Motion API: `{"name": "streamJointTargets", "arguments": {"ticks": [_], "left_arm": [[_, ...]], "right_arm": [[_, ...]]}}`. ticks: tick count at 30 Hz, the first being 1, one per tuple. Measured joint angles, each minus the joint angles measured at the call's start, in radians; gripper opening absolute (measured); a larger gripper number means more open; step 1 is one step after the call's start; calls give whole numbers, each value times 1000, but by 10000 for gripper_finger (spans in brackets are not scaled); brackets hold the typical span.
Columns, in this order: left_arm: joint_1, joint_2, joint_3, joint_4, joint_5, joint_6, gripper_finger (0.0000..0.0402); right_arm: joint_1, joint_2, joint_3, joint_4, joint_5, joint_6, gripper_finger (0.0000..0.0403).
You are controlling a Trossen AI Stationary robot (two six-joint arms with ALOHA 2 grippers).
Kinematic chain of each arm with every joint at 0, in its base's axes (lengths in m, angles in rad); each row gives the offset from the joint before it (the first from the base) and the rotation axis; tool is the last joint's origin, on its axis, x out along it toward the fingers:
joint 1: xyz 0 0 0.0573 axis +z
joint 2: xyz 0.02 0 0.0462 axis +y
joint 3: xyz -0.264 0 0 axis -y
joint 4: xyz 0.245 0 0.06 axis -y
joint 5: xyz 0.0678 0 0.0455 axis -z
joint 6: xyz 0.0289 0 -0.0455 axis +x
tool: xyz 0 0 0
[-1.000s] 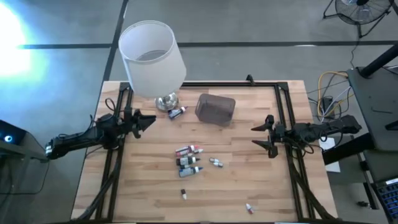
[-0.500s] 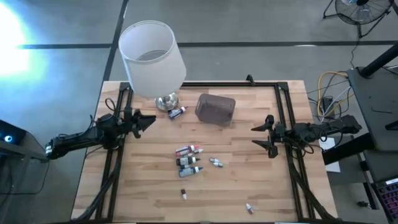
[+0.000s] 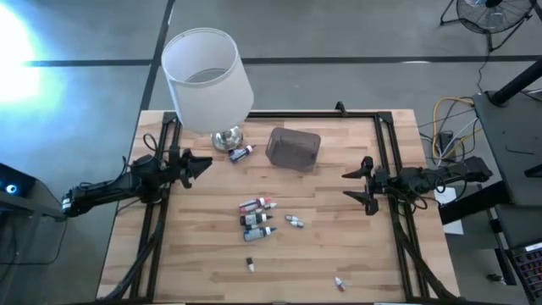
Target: Pick & Place food coloring
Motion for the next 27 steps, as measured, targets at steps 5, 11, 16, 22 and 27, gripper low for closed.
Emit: {"name": "streamJointTargets", "arguments": {"ticks": [5, 11, 16, 22, 27], "left_arm": [[0, 0, 0, 0, 0, 0, 85], [0, 0, 0, 0, 0, 0, 85], [0, 0, 0, 0, 0, 0, 85], [0, 0, 0, 0, 0, 0, 85], [0, 0, 0, 0, 0, 0, 85]], "right_arm": [[0, 0, 0, 0, 0, -4, 255], [0, 0, 0, 0, 0, -4, 255], [0, 0, 0, 0, 0, 0, 260], [0, 0, 0, 0, 0, 0, 265], [0, 0, 0, 0, 0, -3, 263]]}}
